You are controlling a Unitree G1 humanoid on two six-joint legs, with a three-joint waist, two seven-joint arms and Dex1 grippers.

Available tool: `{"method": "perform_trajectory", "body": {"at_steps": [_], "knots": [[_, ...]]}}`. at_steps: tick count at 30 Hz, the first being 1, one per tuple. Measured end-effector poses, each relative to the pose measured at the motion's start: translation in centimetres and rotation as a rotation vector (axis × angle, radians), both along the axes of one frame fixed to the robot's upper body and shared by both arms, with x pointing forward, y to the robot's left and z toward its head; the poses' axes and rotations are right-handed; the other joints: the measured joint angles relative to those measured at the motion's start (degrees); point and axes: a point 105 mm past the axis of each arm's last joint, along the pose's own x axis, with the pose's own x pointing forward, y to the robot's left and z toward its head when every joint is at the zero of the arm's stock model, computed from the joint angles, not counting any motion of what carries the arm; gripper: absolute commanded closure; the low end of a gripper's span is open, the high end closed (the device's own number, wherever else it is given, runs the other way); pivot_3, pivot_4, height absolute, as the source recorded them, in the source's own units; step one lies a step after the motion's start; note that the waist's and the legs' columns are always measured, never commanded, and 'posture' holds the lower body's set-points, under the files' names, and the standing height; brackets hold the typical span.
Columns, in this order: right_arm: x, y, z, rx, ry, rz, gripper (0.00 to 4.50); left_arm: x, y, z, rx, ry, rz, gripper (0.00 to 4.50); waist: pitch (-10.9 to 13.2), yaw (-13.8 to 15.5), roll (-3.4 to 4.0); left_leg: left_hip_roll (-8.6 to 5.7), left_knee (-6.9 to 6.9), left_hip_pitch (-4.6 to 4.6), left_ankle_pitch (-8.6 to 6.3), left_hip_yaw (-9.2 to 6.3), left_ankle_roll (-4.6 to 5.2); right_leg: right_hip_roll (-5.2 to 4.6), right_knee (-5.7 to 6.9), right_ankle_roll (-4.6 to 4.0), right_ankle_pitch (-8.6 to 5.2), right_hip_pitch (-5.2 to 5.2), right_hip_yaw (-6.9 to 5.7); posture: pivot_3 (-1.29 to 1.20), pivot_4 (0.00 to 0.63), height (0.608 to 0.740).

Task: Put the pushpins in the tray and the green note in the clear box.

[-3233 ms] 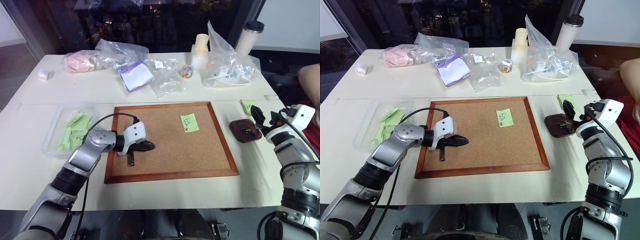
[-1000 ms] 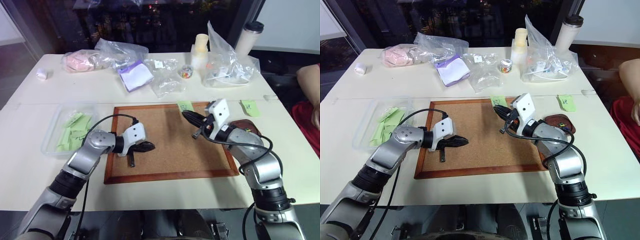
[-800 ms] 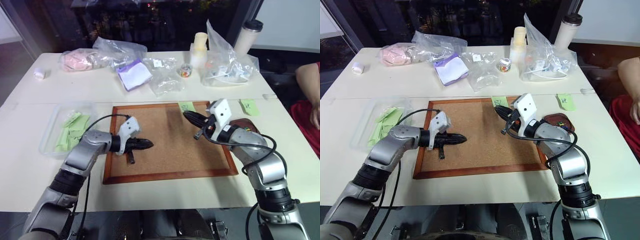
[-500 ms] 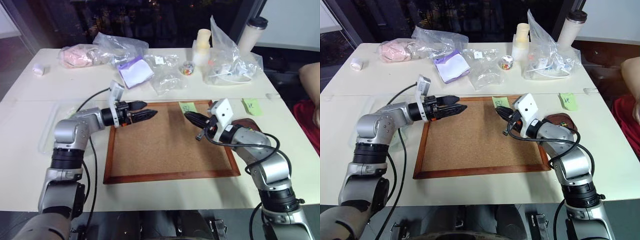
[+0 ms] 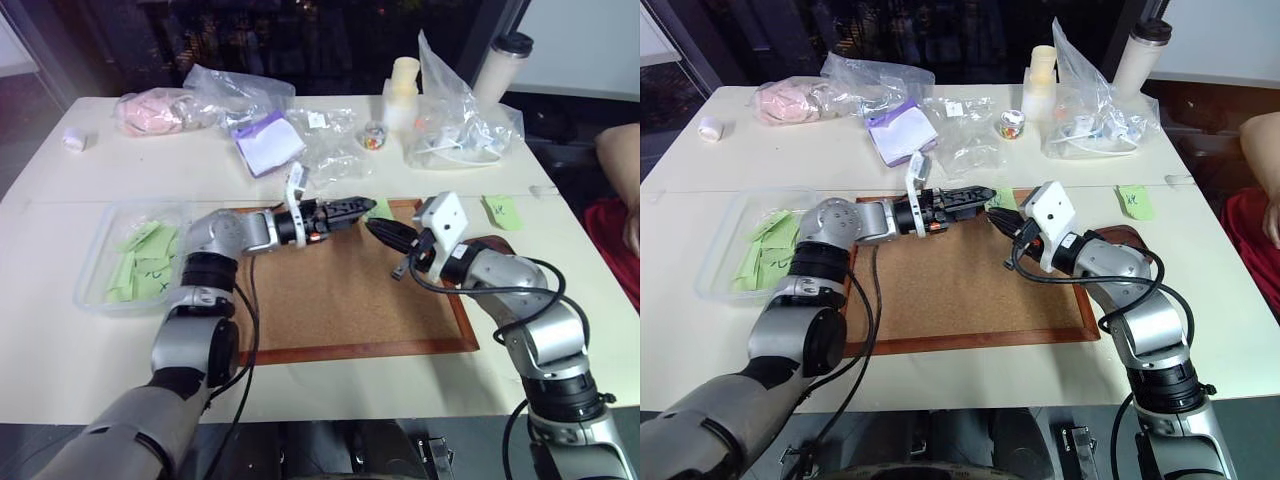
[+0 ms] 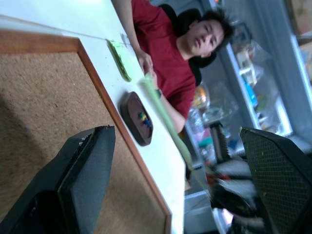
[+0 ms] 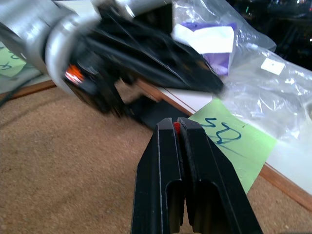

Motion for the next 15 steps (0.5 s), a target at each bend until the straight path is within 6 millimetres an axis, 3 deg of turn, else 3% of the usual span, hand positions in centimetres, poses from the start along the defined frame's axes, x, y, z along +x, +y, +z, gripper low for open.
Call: {"method": "perform_trajectory", "body": {"at_steps": [2, 5, 12, 15], "knots": [[-0.1, 0.2, 0.0, -0.002, -0.003, 0.007, 4.50, 0.4, -0.6, -0.1, -0.011, 0.017, 0.012, 0.04, 0.00, 0.04, -0.01, -0.01, 0.00, 0.00, 0.00, 0.05, 0.00, -0.01, 0.00, 0.00, 0.00, 0.01, 0.00, 0.00, 0.150, 0.734], [-0.4, 0.4, -0.1, -0.007, 0.002, 0.014, 4.50, 1.1, -1.2, -0.2, -0.027, 0.028, 0.042, 0.96, 0.01, 0.06, -0.01, -0.01, -0.01, 0.00, 0.00, 0.09, 0.00, 0.00, -0.02, 0.00, 0.00, 0.00, 0.00, 0.00, 0.150, 0.734], [-0.8, 0.7, 0.4, -0.018, -0.027, 0.019, 4.50, 1.3, -2.4, 0.1, -0.071, 0.018, 0.043, 4.47, 0.01, -0.03, -0.02, -0.02, -0.01, -0.01, 0.00, 0.11, -0.01, 0.01, -0.02, 0.00, 0.00, 0.00, 0.00, 0.00, 0.150, 0.734], [-0.8, 0.6, 0.3, -0.020, -0.022, 0.016, 4.50, 1.2, -2.5, 0.2, -0.076, 0.012, 0.033, 4.47, 0.01, -0.03, -0.02, -0.01, -0.01, -0.01, 0.02, 0.11, -0.03, 0.03, -0.02, 0.00, 0.00, 0.00, 0.00, 0.00, 0.150, 0.734]]}}
